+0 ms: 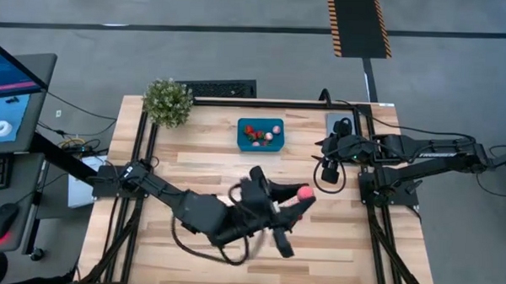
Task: Pick and placing Produce into tupperware
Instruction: Put the peach into the blue bin
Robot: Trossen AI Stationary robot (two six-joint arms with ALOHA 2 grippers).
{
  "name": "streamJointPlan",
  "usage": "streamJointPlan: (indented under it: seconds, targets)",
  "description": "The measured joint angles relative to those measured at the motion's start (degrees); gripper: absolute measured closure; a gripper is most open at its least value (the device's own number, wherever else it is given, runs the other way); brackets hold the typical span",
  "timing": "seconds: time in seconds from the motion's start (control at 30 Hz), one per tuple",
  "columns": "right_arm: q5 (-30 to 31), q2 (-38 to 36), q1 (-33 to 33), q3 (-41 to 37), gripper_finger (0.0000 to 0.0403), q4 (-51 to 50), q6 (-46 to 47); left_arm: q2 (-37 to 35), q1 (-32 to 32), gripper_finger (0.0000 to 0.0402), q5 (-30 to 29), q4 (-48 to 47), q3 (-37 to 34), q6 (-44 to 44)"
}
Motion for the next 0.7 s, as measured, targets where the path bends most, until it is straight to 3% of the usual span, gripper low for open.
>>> streamJointPlan:
  seconds: [0.13,0.27,0.33,0.47,0.53,0.7]
  targets:
    - [0.0,0.0,0.0,0.0,0.0178,0.0,0.0,0.0,1.4,0.0268,-4.9,-18.2,0.0,4.2]
    - [0.0,0.0,0.0,0.0,0.0178,0.0,0.0,0.0,4.6,0.0268,-9.5,-37.9,0.0,-7.6]
    - [0.0,0.0,0.0,0.0,0.0178,0.0,0.0,0.0,7.2,0.0268,-5.6,-47.4,0.0,-17.7]
    - [0.0,0.0,0.0,0.0,0.0178,0.0,0.0,0.0,13.8,0.0268,9.2,-60.6,-0.1,-30.3]
    - [0.0,0.0,0.0,0.0,0.0178,0.0,0.0,0.0,17.3,0.0268,14.1,-64.2,-1.3,-31.9]
    - [0.0,0.0,0.0,0.0,0.0178,0.0,0.0,0.1,26.4,0.0268,19.4,-71.9,-3.6,-30.8]
